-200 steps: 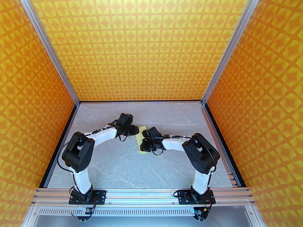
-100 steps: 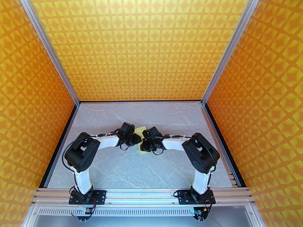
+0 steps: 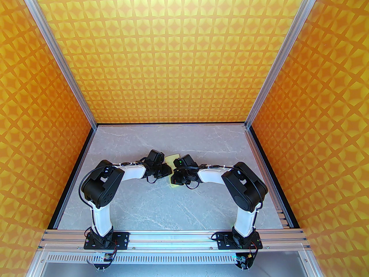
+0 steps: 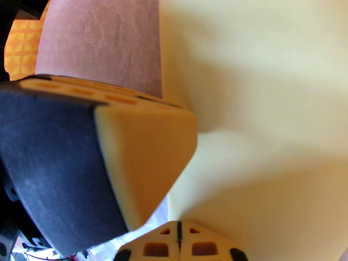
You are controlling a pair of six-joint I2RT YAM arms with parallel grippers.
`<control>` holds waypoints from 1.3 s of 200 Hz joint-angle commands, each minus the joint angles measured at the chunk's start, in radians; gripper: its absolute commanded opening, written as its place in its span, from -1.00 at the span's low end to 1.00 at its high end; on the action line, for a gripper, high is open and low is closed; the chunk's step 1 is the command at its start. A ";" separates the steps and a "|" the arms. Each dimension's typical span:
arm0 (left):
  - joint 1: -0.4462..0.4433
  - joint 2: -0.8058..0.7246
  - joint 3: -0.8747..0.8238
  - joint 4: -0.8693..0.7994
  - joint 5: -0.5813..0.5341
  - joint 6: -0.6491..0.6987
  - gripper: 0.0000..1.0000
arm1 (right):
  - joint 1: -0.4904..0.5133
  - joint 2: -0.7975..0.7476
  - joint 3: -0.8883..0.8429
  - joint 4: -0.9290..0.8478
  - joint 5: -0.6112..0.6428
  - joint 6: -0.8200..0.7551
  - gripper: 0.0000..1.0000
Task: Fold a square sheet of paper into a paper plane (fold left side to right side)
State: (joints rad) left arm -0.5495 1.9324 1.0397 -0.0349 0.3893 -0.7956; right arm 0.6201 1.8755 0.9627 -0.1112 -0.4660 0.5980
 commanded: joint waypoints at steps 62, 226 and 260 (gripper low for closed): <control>0.084 0.095 0.098 -0.087 -0.082 0.074 -0.63 | 0.000 0.110 -0.033 -0.195 0.035 -0.035 -1.00; 0.157 0.237 0.339 -0.185 -0.082 0.153 -0.59 | 0.000 0.106 -0.071 -0.188 0.015 -0.021 -1.00; 0.176 0.287 0.390 -0.194 -0.082 0.166 -0.59 | 0.000 0.100 -0.077 -0.189 0.014 -0.020 -1.00</control>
State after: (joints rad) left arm -0.4377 2.1326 1.3834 -0.2783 0.4927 -0.6781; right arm 0.6106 1.9064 0.9680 -0.0467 -0.4858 0.5858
